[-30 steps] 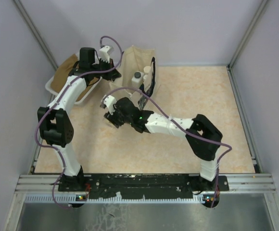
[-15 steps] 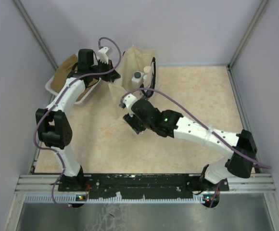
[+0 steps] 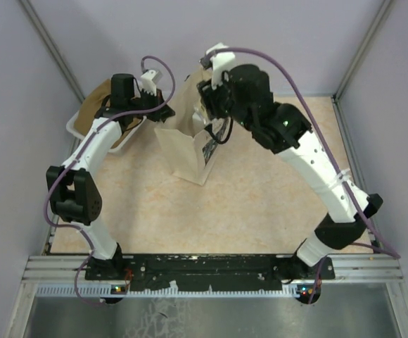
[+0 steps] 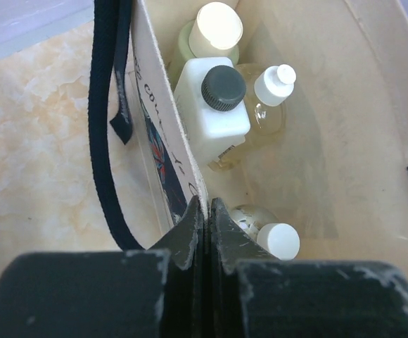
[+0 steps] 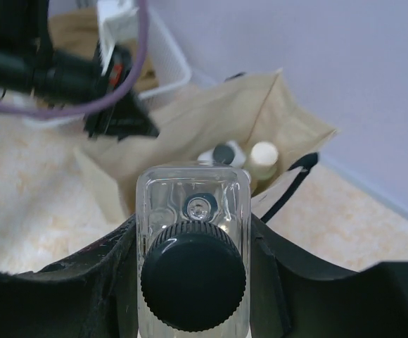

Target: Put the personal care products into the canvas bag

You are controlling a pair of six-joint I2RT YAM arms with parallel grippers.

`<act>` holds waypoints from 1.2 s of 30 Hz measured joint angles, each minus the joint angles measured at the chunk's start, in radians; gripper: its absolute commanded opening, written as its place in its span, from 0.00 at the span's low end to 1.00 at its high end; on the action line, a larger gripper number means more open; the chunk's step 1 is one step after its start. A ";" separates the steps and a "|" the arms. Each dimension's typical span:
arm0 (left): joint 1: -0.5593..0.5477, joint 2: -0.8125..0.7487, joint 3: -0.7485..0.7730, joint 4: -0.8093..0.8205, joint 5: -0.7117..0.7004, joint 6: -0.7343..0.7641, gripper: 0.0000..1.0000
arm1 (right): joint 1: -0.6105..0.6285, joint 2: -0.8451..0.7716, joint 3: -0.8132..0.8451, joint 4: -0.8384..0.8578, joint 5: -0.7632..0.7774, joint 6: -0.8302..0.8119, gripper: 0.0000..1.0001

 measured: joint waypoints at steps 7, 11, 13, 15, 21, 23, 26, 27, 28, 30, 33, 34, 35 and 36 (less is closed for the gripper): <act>-0.005 -0.008 -0.008 0.000 -0.001 -0.001 0.00 | -0.168 0.221 0.347 -0.018 -0.095 -0.043 0.00; -0.005 -0.015 -0.011 -0.003 -0.001 0.000 0.00 | -0.225 0.320 0.359 -0.018 -0.148 -0.039 0.00; -0.005 -0.016 -0.011 -0.005 -0.001 0.000 0.00 | -0.236 0.350 0.312 -0.017 -0.163 -0.035 0.00; -0.005 -0.017 -0.011 -0.006 -0.001 0.000 0.00 | -0.237 0.358 0.230 -0.014 -0.188 -0.019 0.00; -0.007 -0.017 -0.011 -0.008 -0.001 0.000 0.00 | -0.214 0.357 0.001 -0.006 -0.271 0.035 0.00; -0.010 -0.017 -0.011 -0.009 -0.001 0.000 0.00 | -0.201 0.355 -0.047 -0.003 -0.270 0.040 0.00; -0.016 -0.017 -0.011 -0.009 0.000 0.000 0.00 | -0.191 0.338 -0.093 0.022 -0.271 0.044 0.00; -0.016 -0.017 -0.011 -0.009 0.000 0.000 0.00 | -0.188 0.332 -0.105 0.031 -0.271 0.045 0.00; -0.016 -0.017 -0.011 -0.009 0.000 0.000 0.00 | -0.186 0.323 -0.120 0.045 -0.270 0.046 0.00; -0.016 -0.017 -0.011 -0.009 0.000 0.000 0.00 | -0.182 0.304 -0.159 0.079 -0.269 0.049 0.00; -0.018 -0.017 -0.011 -0.009 0.000 0.000 0.00 | -0.180 0.290 -0.214 0.127 -0.270 0.051 0.00; -0.018 -0.017 -0.011 -0.010 0.000 0.000 0.00 | -0.180 0.290 -0.226 0.139 -0.270 0.051 0.00; -0.019 -0.017 -0.011 -0.010 0.000 0.000 0.00 | -0.180 0.291 -0.236 0.148 -0.270 0.051 0.00; -0.020 -0.017 -0.011 -0.010 0.000 0.000 0.00 | -0.180 0.293 -0.242 0.154 -0.270 0.051 0.00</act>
